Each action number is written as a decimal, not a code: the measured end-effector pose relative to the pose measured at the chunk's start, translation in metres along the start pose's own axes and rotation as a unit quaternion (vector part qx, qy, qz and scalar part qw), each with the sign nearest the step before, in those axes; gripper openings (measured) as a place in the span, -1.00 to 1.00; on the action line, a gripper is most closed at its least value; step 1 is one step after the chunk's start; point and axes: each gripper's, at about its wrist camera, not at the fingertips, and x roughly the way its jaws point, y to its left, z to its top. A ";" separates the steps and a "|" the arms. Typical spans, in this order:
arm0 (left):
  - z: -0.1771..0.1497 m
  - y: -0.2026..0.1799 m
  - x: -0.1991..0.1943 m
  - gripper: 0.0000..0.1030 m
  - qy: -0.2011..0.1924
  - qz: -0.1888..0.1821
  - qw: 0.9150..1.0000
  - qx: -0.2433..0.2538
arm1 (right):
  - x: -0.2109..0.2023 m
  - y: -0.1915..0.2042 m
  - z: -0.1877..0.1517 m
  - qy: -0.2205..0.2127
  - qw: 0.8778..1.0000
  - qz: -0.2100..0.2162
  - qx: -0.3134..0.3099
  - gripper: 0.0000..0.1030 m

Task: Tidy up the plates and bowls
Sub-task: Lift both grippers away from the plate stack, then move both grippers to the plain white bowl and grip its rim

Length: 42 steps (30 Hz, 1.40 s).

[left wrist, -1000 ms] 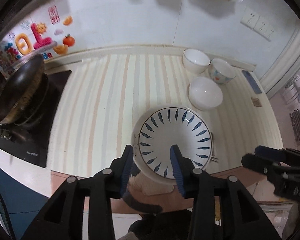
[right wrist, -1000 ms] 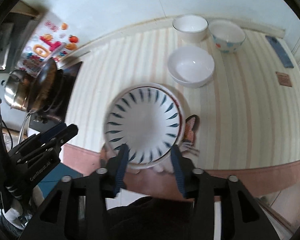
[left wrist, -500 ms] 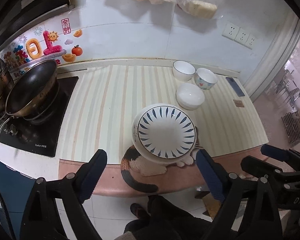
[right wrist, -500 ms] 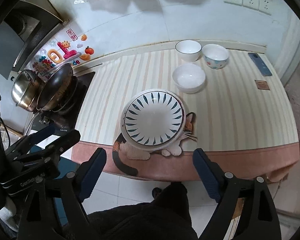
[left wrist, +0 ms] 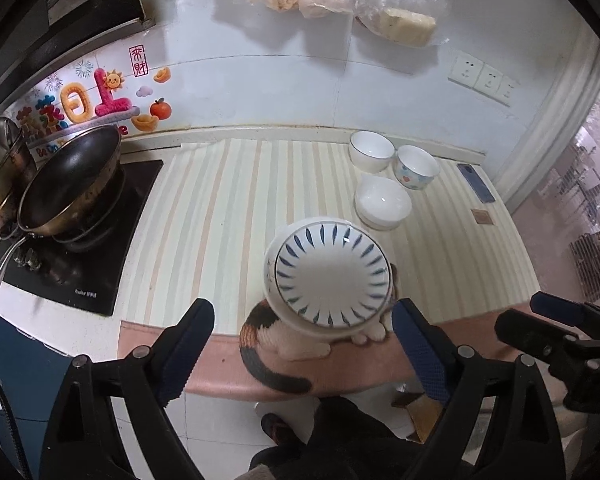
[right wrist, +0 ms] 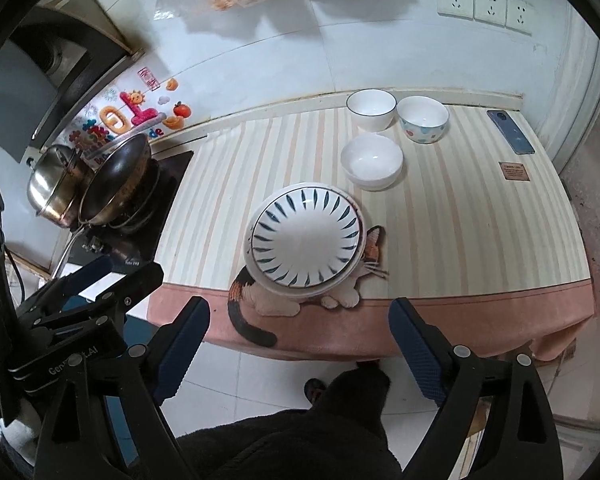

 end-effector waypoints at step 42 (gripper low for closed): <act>0.134 -0.108 0.361 -0.40 0.227 -0.060 0.972 -0.008 | 0.329 -0.206 0.193 0.148 0.977 0.111 0.106 -0.50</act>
